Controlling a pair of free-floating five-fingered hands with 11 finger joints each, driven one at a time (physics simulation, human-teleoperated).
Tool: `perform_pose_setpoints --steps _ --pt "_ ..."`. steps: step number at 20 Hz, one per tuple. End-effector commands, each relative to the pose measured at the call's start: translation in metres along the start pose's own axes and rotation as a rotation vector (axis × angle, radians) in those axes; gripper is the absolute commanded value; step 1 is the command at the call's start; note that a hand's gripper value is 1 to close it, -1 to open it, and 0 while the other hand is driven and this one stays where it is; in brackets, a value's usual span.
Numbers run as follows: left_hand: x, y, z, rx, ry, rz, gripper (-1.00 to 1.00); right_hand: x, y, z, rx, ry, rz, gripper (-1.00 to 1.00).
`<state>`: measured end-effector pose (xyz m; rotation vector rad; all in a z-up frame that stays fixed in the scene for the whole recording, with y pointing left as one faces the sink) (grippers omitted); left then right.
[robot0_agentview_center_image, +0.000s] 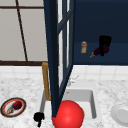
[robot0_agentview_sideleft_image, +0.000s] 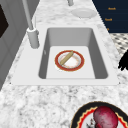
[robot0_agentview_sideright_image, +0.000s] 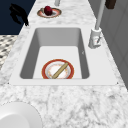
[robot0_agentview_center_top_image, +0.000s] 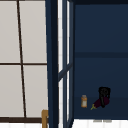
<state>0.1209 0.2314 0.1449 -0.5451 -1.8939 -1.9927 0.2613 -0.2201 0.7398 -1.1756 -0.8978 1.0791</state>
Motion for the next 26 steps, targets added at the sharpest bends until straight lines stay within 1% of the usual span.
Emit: perform_pose_setpoints --steps 1,4,6,8,13,15,16,17,20,21,23,26 --pt "0.000 0.000 0.000 0.000 0.000 0.000 0.00 0.002 0.025 -0.036 -0.007 -0.025 0.032 1.00" --pt "0.000 0.000 0.000 0.000 0.000 0.000 0.00 -0.007 0.042 -0.070 -0.010 0.000 -0.001 1.00" --pt "0.000 0.000 0.000 0.000 0.000 0.000 0.00 -0.008 0.050 -0.089 -0.007 -0.003 -0.004 1.00" --pt "0.000 0.000 0.000 0.000 0.000 0.000 0.00 -0.005 0.053 -0.105 -0.001 0.013 -0.006 1.00" --pt "0.000 0.000 0.000 0.000 0.000 0.000 0.00 -0.008 0.049 -0.139 0.025 0.018 -0.006 1.00" --pt "0.000 0.000 0.000 0.000 0.000 0.000 0.00 -0.006 0.040 -0.148 0.033 0.025 -0.004 1.00" --pt "0.000 0.000 0.000 0.000 0.000 0.000 0.00 -0.005 0.040 -0.150 0.040 0.036 -0.009 1.00" --pt "0.000 0.000 0.000 0.000 0.000 0.000 0.00 -0.006 0.045 -0.156 0.041 0.043 -0.007 1.00" --pt "0.000 0.000 0.000 0.000 0.000 0.000 0.00 0.000 0.059 -0.177 0.020 0.073 0.022 1.00" --pt "0.000 0.000 0.000 0.000 0.000 0.000 0.00 0.002 0.067 -0.182 -0.011 0.089 0.038 1.00" --pt "0.000 0.000 0.000 0.000 0.000 0.000 0.00 0.003 0.079 -0.191 -0.045 0.108 0.041 1.00" --pt "0.000 0.000 0.000 0.000 0.000 0.000 0.00 0.008 0.097 -0.204 -0.071 0.138 0.039 1.00"
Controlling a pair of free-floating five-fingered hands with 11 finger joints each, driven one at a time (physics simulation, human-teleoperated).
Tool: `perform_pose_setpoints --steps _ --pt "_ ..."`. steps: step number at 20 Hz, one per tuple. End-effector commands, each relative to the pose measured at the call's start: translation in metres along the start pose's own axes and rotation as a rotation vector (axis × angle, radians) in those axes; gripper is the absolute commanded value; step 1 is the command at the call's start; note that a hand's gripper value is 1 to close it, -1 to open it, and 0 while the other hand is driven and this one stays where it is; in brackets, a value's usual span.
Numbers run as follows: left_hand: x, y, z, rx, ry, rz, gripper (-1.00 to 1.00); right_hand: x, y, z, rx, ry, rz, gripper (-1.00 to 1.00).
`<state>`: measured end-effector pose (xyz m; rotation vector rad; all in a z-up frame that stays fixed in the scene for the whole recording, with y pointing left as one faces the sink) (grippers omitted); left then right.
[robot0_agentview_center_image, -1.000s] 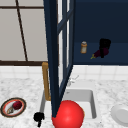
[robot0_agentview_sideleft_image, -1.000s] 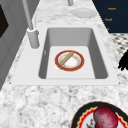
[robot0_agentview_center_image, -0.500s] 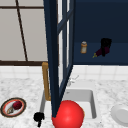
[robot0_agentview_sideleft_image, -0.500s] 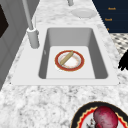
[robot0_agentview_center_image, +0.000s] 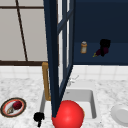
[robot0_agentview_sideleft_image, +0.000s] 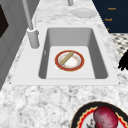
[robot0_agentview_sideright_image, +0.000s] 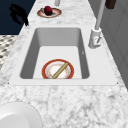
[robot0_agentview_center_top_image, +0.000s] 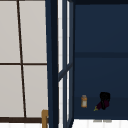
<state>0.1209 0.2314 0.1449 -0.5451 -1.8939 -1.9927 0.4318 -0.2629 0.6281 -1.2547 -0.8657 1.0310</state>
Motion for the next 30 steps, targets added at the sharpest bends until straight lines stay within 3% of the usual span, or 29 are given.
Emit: perform_pose_setpoints --steps 1,3,8,11,13,16,17,20,23,26,30 --pt "0.000 0.000 0.000 0.000 0.000 0.000 0.00 0.011 0.018 -0.020 -0.010 0.078 0.028 1.00" --pt "0.000 0.000 0.000 0.000 0.000 0.000 0.00 0.011 0.016 -0.033 0.024 0.067 0.026 1.00" --pt "0.000 0.000 0.000 0.000 0.000 0.000 0.00 0.004 0.006 -0.070 0.205 -0.014 -0.019 1.00" --pt "0.000 0.000 0.000 0.000 0.000 0.000 0.00 -0.001 0.018 -0.069 0.304 -0.096 0.009 1.00" --pt "0.000 0.000 0.000 0.000 0.000 0.000 0.00 -0.007 0.024 -0.064 0.322 -0.145 -0.011 1.00" --pt "0.000 0.000 0.000 0.000 0.000 0.000 0.00 -0.024 0.025 -0.055 0.292 -0.185 -0.087 1.00" --pt "0.000 0.000 0.000 0.000 0.000 0.000 0.00 -0.029 0.023 -0.047 0.238 -0.195 -0.107 -1.00" --pt "0.000 0.000 0.000 0.000 0.000 0.000 0.00 -0.034 0.016 -0.042 0.161 -0.161 -0.158 -1.00" --pt "0.000 0.000 0.000 0.000 0.000 0.000 0.00 -0.024 -0.001 -0.055 0.183 -0.132 -0.160 -1.00" --pt "0.000 0.000 0.000 0.000 0.000 0.000 0.00 -0.030 -0.026 -0.047 0.212 -0.129 -0.129 -1.00" --pt "0.000 0.000 0.000 0.000 0.000 0.000 0.00 -0.028 -0.027 -0.044 0.219 -0.152 -0.119 -1.00"
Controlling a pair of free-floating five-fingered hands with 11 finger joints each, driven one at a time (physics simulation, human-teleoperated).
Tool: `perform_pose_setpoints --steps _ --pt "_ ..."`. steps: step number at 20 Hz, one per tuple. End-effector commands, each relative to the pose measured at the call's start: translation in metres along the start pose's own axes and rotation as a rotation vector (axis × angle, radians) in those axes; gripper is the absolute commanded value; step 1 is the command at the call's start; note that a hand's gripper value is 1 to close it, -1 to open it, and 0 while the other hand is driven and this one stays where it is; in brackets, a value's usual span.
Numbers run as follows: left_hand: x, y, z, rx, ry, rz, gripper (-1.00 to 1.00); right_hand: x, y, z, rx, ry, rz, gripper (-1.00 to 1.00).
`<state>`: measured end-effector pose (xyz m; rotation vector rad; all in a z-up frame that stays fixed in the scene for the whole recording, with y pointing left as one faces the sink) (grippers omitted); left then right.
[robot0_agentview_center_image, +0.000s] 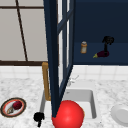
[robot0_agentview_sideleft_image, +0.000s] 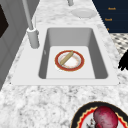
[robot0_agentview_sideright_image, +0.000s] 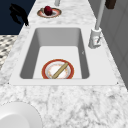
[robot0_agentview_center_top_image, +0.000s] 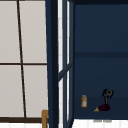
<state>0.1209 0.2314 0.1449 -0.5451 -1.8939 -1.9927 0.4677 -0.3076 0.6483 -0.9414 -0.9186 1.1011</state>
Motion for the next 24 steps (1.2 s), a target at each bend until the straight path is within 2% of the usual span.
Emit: perform_pose_setpoints --steps 1,6,10,13,15,16,17,20,24 --pt "0.000 0.000 0.000 0.000 0.000 0.000 0.00 0.002 0.001 0.002 0.004 -0.004 0.002 -1.00" --pt "0.000 0.000 0.000 0.000 0.000 0.000 0.00 0.002 -0.007 0.000 -0.022 -0.001 -0.001 -1.00" --pt "0.000 0.000 0.000 0.000 0.000 0.000 0.00 0.003 -0.023 0.017 -0.097 -0.012 0.000 -1.00" --pt "0.000 0.000 0.000 0.000 0.000 0.000 0.00 0.003 -0.029 0.040 -0.158 -0.018 -0.006 -1.00" --pt "0.000 0.000 0.000 0.000 0.000 0.000 0.00 0.004 -0.033 0.054 -0.179 -0.022 -0.034 -1.00" --pt "0.000 0.000 0.000 0.000 0.000 0.000 0.00 0.002 -0.036 0.060 -0.176 -0.027 -0.069 -1.00" --pt "0.000 0.000 0.000 0.000 0.000 0.000 0.00 0.002 -0.037 0.064 -0.204 -0.030 -0.075 -1.00" --pt "0.000 0.000 0.000 0.000 0.000 0.000 0.00 0.004 -0.043 0.086 -0.233 -0.028 -0.092 -1.00" --pt "0.000 0.000 0.000 0.000 0.000 0.000 0.00 0.003 -0.033 0.120 -0.256 -0.017 -0.086 -1.00"
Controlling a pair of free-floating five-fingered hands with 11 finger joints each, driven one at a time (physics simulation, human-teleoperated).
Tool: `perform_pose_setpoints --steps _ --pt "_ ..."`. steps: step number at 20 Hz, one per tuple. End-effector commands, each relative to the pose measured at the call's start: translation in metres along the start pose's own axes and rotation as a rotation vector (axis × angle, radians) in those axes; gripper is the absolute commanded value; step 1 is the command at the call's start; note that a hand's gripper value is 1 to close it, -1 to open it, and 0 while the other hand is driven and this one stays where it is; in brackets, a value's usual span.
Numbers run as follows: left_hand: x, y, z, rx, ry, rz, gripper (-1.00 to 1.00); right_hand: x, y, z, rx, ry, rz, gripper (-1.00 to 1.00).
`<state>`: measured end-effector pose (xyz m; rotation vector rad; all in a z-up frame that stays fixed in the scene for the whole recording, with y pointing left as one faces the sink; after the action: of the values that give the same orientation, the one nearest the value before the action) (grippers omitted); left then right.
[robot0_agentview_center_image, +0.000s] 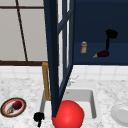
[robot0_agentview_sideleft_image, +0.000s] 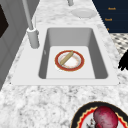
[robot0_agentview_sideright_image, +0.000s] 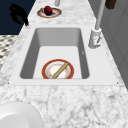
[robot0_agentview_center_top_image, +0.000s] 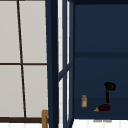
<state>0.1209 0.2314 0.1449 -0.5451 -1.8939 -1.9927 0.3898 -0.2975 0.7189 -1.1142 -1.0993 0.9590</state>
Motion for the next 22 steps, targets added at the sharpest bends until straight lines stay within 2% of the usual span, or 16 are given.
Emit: perform_pose_setpoints --steps 1,4,11,14,22 --pt "0.000 0.000 0.000 0.000 0.000 0.000 0.00 -0.001 0.002 0.031 -0.009 -0.005 -0.038 -1.00" --pt "0.000 0.000 0.000 0.000 0.000 0.000 0.00 -0.001 0.008 0.055 -0.023 0.000 -0.007 -1.00" --pt "0.000 0.000 0.000 0.000 0.000 0.000 0.00 0.003 0.052 0.110 -0.009 0.008 0.013 -1.00" --pt "0.000 0.000 0.000 0.000 0.000 0.000 0.00 0.002 0.071 0.134 -0.046 0.001 0.004 -1.00" --pt "0.000 0.000 0.000 0.000 0.000 0.000 0.00 -0.003 0.124 0.198 -0.069 -0.004 0.002 -1.00"
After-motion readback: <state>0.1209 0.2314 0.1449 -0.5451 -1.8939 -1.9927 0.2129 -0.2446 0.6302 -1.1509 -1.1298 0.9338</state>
